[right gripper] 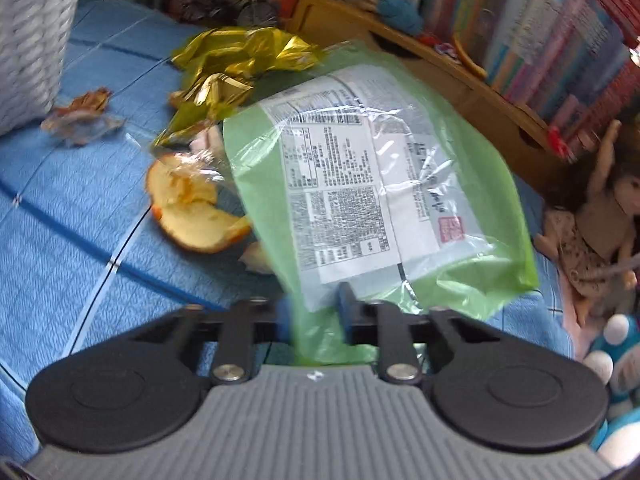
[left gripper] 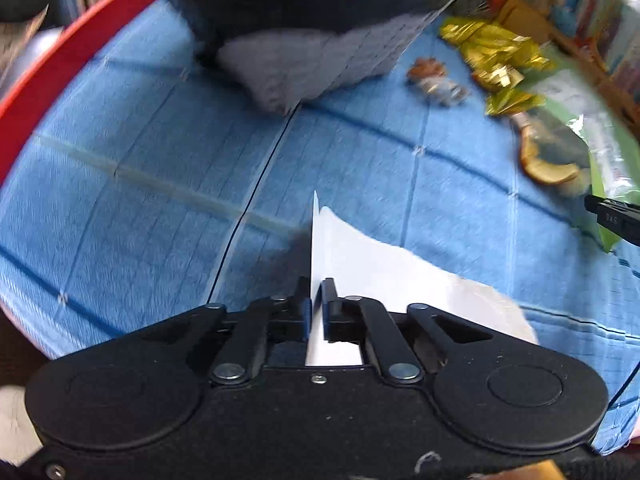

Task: Collect trash
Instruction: 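Drop the white paper into the bin with the left gripper while the right gripper lifts the green bag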

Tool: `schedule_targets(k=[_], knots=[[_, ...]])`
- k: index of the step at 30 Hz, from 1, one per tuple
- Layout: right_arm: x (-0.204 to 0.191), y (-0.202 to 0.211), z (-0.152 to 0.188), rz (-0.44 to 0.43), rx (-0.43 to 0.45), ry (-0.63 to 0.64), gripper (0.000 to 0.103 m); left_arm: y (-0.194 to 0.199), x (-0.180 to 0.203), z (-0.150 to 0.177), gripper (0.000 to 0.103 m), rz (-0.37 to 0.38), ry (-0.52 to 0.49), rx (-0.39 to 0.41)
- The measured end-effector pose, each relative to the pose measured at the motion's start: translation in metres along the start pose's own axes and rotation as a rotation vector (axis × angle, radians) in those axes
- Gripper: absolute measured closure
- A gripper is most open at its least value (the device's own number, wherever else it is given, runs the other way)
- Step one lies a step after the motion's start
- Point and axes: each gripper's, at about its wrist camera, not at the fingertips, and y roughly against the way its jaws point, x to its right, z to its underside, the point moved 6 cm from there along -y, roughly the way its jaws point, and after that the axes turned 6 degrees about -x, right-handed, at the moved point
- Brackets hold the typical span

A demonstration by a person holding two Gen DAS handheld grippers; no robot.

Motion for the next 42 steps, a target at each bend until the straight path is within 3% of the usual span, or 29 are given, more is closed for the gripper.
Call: schedule_targets(k=[6,13,18,22,25,33,36,42], knots=[[0.017,0.038,-0.008,-0.047,0.100,-0.082,0.096,0.044,0.028,-0.025,0.103,0.016,-0.126,0.167],[0.029,0.074,-0.030,-0.123,0.190,-0.177,0.098,0.110,0.075,-0.056,0.103,0.108,-0.234,0.352],[0.028,0.084,-0.034,-0.150,0.216,-0.198,0.098,0.176,0.097,-0.073,0.103,0.194,-0.249,0.499],[0.022,0.078,-0.025,-0.167,0.190,-0.200,0.098,0.226,0.104,-0.090,0.102,0.185,-0.243,0.627],[0.017,0.078,-0.019,-0.185,0.185,-0.197,0.099,0.248,0.093,-0.108,0.103,0.180,-0.195,0.663],[0.008,0.110,-0.023,-0.248,0.255,-0.194,0.099,0.253,0.030,-0.161,0.102,-0.025,-0.002,0.715],[0.010,0.131,-0.035,-0.278,0.311,-0.208,0.100,0.244,0.003,-0.165,0.102,-0.112,0.046,0.697],[0.023,0.174,-0.069,-0.322,0.435,-0.232,0.100,0.219,-0.016,-0.165,0.095,-0.201,0.112,0.652]])
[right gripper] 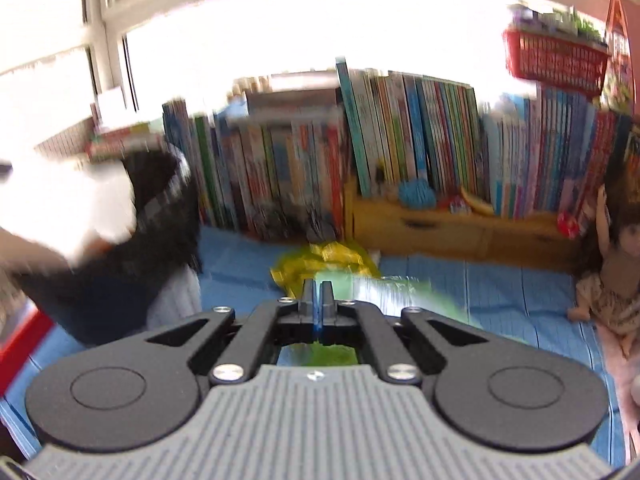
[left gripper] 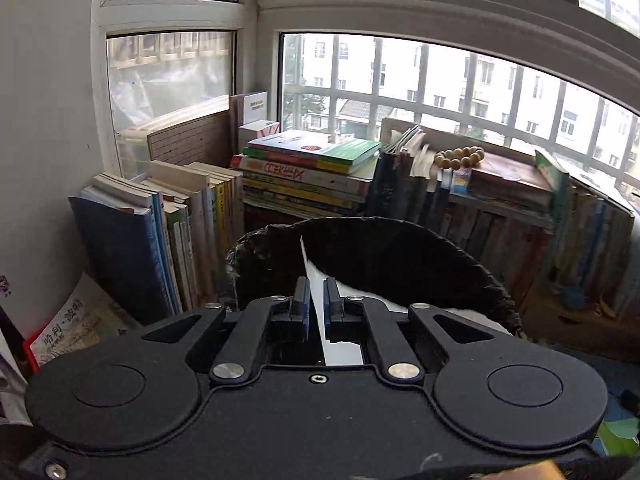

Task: Collect trash
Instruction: 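Drop the white paper into the bin with the left gripper while the right gripper lifts the green bag, then lower the right gripper to the green plastic bag and close on it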

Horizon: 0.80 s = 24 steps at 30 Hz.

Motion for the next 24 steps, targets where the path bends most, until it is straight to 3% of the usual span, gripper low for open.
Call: schedule_targets(k=[3,5,8,13,14,17,21,24], knots=[[-0.004,0.011,-0.022,-0.027,0.049,0.000,0.100,-0.001,0.001,0.007,0.088,-0.024,-0.017,-0.013],[-0.006,0.017,-0.034,-0.044,0.073,-0.008,0.100,0.001,0.002,0.011,0.078,-0.013,-0.027,-0.018],[-0.010,0.017,-0.045,-0.039,0.083,0.006,0.100,0.009,0.007,0.016,0.071,0.013,-0.034,-0.022],[-0.002,-0.012,-0.024,-0.004,-0.029,-0.014,0.090,0.020,0.015,0.027,0.065,0.097,-0.069,-0.043],[0.002,-0.021,-0.014,0.009,-0.066,-0.026,0.070,0.022,0.017,0.030,0.063,0.119,-0.076,-0.049],[0.011,-0.042,0.019,0.032,-0.148,-0.032,0.034,0.028,0.022,0.037,0.062,0.169,-0.102,-0.065],[0.010,-0.066,0.057,0.067,-0.232,0.056,0.015,0.035,0.033,0.048,0.060,0.222,-0.162,-0.079],[0.004,-0.085,0.078,0.092,-0.288,0.119,0.014,0.040,0.045,0.058,0.059,0.265,-0.234,-0.088]])
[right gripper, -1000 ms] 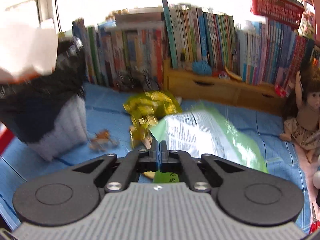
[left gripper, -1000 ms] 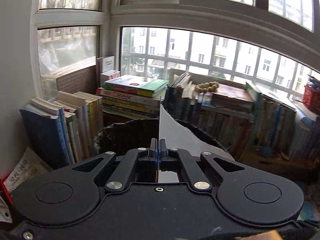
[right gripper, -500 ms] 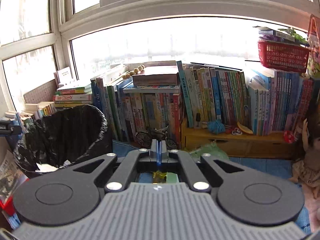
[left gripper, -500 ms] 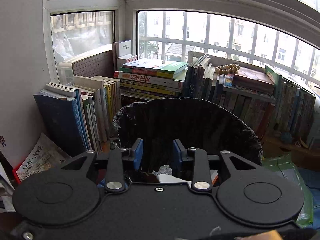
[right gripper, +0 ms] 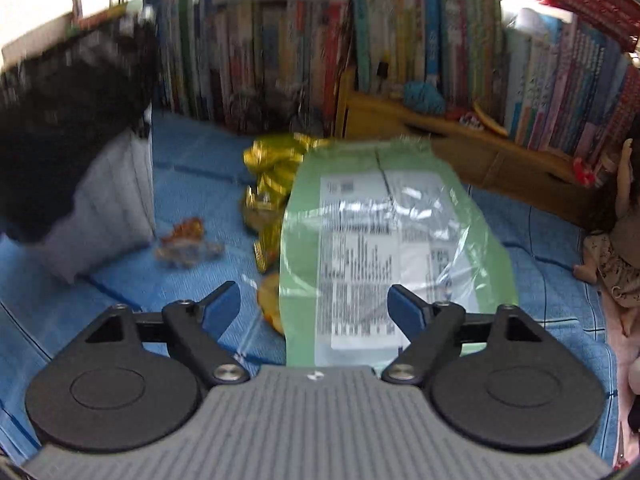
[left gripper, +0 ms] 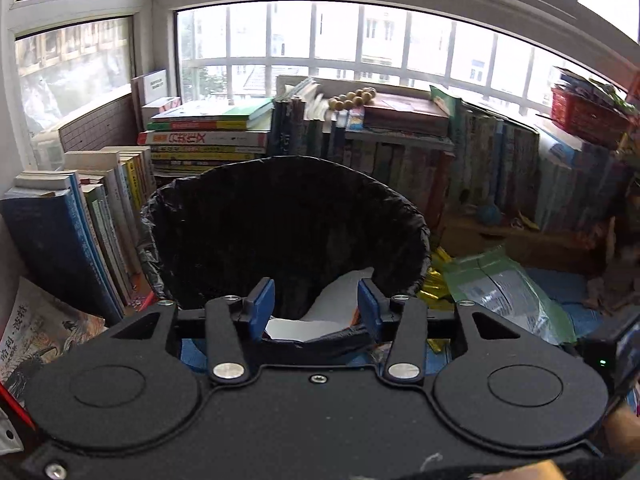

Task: Collect trash
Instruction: 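Lower the right gripper to the green plastic bag and close on it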

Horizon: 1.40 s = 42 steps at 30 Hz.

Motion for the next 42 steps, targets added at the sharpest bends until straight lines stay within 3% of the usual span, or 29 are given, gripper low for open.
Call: schedule_targets(k=[4,6,11,13,14,16,17,18,27,33,38,40,41,42], knots=[[-0.013,-0.031,0.012,0.035,-0.063,0.080,0.009,-0.001,0.021,0.008,0.059,0.030,-0.122,-0.014],[-0.018,-0.049,0.016,0.061,-0.099,0.113,0.001,-0.004,0.027,0.011,0.059,0.012,-0.163,-0.020],[-0.018,-0.075,0.012,0.161,-0.104,0.156,0.000,-0.021,0.027,0.015,0.063,-0.007,-0.174,-0.066],[-0.017,-0.077,0.010,0.154,-0.098,0.147,0.004,-0.027,0.027,0.017,0.068,-0.008,-0.164,-0.085],[-0.015,-0.077,0.007,0.147,-0.091,0.136,0.017,-0.030,0.026,0.017,0.073,-0.008,-0.155,-0.092],[-0.010,-0.070,0.003,0.170,-0.069,0.107,0.053,-0.033,0.025,0.018,0.077,-0.003,-0.143,-0.097],[-0.007,-0.065,0.001,0.179,-0.056,0.086,0.081,-0.034,0.025,0.018,0.077,-0.002,-0.140,-0.095],[-0.004,-0.059,0.000,0.181,-0.047,0.061,0.097,-0.034,0.024,0.017,0.077,0.000,-0.138,-0.091],[0.029,0.008,-0.034,0.099,0.125,-0.096,0.100,-0.034,0.023,0.017,0.077,0.008,-0.140,-0.072],[0.028,0.066,-0.086,-0.064,0.246,-0.145,0.100,-0.034,0.021,0.018,0.077,0.017,-0.121,-0.066],[0.022,0.096,-0.130,-0.246,0.286,-0.235,0.100,-0.034,0.019,0.017,0.077,0.029,-0.092,-0.061],[0.020,0.103,-0.142,-0.249,0.292,-0.228,0.099,-0.034,0.016,0.017,0.076,0.035,-0.077,-0.060],[0.018,0.100,-0.145,-0.231,0.276,-0.205,0.090,-0.035,0.016,0.017,0.076,0.038,-0.069,-0.060],[0.018,0.095,-0.146,-0.215,0.254,-0.195,0.069,-0.035,0.015,0.016,0.076,0.040,-0.062,-0.060]])
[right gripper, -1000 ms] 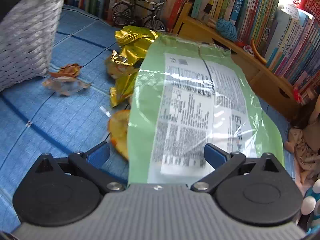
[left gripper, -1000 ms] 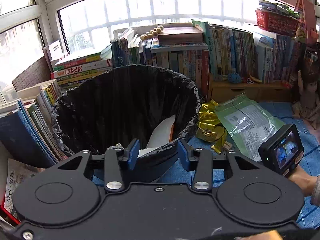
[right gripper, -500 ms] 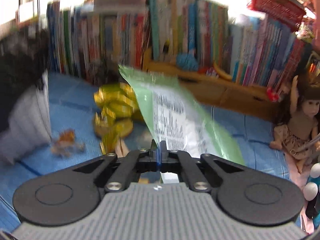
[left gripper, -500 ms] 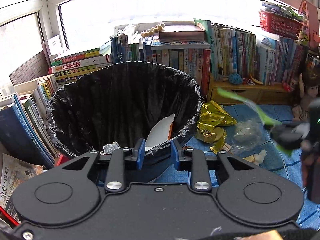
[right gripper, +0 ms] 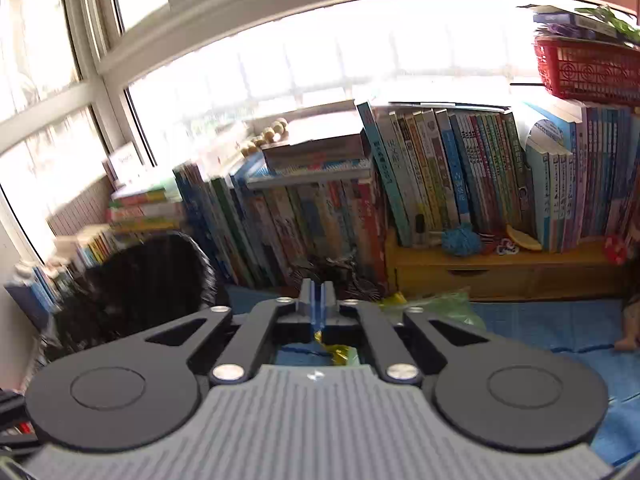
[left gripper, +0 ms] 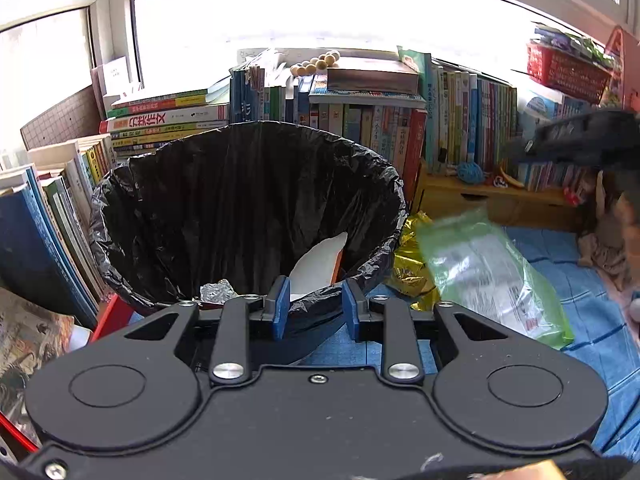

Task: Collect trash
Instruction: 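Lower the right gripper to the green plastic bag and close on it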

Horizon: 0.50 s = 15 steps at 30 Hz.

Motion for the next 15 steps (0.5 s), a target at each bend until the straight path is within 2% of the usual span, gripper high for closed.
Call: schedule_targets(k=[1,2,3,7,8,12,15], knots=[[0.005,-0.008,0.002,0.016,-0.035,-0.005,0.060,0.000,-0.001,0.000,0.076,0.002,0.006,0.000],[0.011,-0.019,0.008,0.012,-0.081,-0.016,0.037,0.000,-0.001,0.000,0.076,0.004,0.011,0.001],[0.019,-0.028,0.016,0.012,-0.117,-0.029,0.020,0.000,-0.002,0.001,0.076,0.006,0.015,0.001],[0.055,-0.060,0.062,0.144,-0.199,0.006,0.006,0.000,-0.002,0.001,0.076,0.008,0.018,0.000],[0.063,-0.065,0.077,0.167,-0.222,0.024,0.000,0.000,-0.003,0.001,0.076,0.007,0.018,-0.002],[0.091,-0.079,0.124,0.230,-0.324,0.027,0.000,-0.001,-0.002,0.000,0.075,0.007,0.023,-0.007],[0.105,-0.083,0.151,0.244,-0.353,0.001,0.000,-0.001,0.000,0.000,0.075,0.003,0.016,-0.008]])
